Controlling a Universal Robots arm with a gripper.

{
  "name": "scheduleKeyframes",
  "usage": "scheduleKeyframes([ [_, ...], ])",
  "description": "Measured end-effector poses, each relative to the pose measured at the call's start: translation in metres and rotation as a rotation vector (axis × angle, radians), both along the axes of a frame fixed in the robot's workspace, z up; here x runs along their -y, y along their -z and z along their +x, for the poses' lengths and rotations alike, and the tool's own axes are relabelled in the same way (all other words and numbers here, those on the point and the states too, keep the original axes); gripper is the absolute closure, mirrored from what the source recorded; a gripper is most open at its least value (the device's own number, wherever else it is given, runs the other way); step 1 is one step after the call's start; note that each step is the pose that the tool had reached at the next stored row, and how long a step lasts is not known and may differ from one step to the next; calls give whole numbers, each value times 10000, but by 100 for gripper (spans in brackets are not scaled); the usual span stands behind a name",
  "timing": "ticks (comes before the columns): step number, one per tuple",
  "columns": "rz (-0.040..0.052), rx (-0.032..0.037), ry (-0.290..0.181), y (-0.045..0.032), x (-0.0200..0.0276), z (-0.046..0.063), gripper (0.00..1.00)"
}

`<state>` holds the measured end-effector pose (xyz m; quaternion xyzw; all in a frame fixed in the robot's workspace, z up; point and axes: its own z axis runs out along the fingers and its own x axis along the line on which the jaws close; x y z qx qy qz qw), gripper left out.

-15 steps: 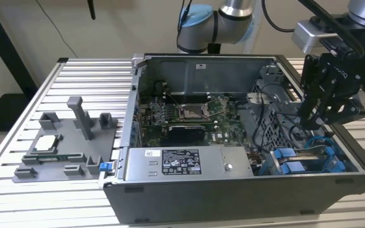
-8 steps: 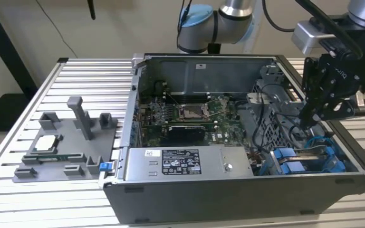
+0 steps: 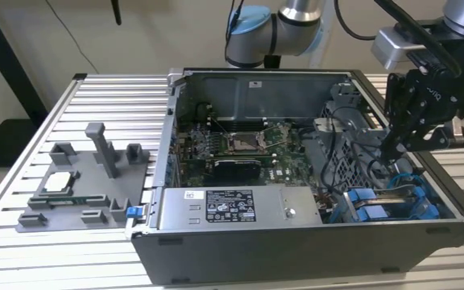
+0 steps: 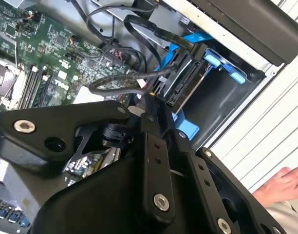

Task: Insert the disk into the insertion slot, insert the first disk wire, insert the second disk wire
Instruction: 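Insert the first disk wire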

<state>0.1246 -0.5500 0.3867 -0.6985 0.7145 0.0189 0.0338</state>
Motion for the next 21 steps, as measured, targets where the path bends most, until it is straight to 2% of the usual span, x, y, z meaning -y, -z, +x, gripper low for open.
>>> scheduleKeyframes([
  [7, 1, -51, 11, 12, 69, 99, 100],
  [15, -1, -62, 24, 46, 162, 188, 100],
  [21, -1, -68, 29, 75, 209, 254, 100],
])
